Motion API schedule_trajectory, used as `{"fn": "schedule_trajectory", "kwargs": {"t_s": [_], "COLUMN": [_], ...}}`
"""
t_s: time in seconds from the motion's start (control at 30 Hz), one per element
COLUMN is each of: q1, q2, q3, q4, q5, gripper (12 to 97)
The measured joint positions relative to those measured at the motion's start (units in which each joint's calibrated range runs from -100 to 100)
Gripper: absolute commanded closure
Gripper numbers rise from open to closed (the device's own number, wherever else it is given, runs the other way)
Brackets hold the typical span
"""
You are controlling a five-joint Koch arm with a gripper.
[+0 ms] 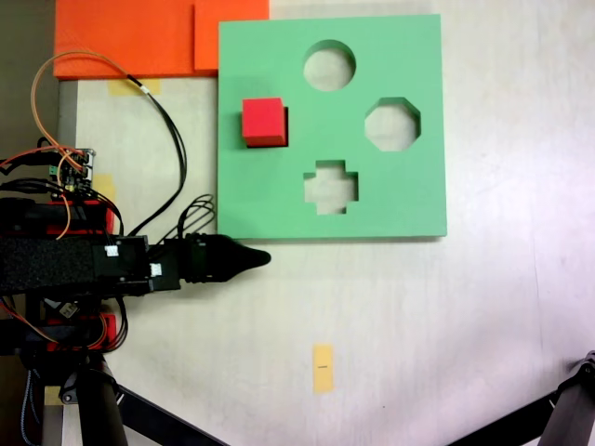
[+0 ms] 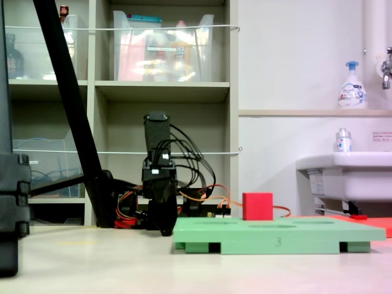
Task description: Put the square block into the corresponding hole
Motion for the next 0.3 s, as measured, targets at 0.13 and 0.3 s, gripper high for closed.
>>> {"fn": "schedule_trajectory", "kwargs": {"t_s": [0.13,0.3], "q1": [0.0,0.0], "q2": [0.0,0.0], "q3": [0.0,0.0], "q4": [0.1,0.0], "q5": [0.0,0.0], "gripper": [60.4,60.4]}}
